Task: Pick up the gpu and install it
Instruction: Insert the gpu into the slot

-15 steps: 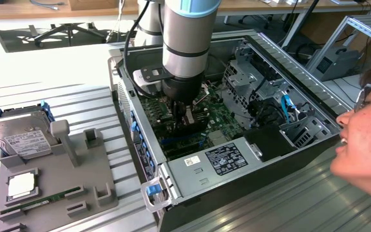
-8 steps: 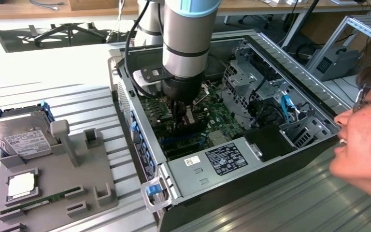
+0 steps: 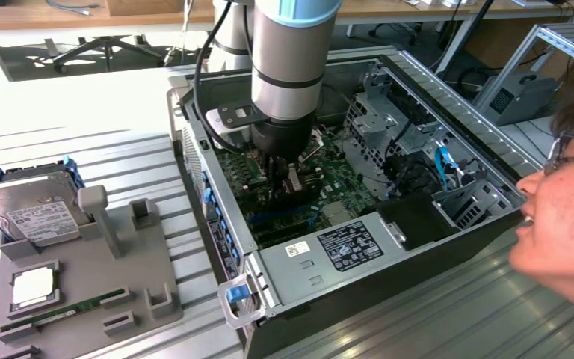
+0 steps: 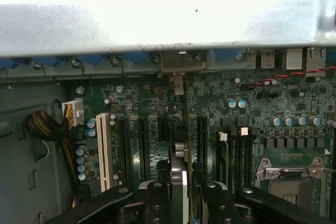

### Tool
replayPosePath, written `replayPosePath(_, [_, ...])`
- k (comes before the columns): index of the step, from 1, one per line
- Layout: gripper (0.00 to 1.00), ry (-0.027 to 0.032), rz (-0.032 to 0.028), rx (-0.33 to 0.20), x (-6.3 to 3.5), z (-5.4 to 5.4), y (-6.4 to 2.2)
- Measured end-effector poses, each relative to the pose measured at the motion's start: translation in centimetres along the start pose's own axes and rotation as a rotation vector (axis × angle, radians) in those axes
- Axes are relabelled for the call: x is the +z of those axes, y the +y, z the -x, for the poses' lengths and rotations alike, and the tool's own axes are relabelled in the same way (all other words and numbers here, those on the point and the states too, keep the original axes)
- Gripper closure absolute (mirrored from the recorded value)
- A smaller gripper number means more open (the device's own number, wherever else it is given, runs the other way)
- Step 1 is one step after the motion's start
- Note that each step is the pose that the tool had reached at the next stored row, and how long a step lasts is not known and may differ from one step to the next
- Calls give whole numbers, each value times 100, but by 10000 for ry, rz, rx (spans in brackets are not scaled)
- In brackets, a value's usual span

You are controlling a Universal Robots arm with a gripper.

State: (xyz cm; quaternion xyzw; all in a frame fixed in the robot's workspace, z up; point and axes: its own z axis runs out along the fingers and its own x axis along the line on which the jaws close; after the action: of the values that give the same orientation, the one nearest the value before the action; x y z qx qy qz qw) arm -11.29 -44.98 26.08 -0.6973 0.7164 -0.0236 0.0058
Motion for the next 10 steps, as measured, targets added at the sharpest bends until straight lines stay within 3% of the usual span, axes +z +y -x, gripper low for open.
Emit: replayPosePath(10, [73,-36,1,-6,12,8,1])
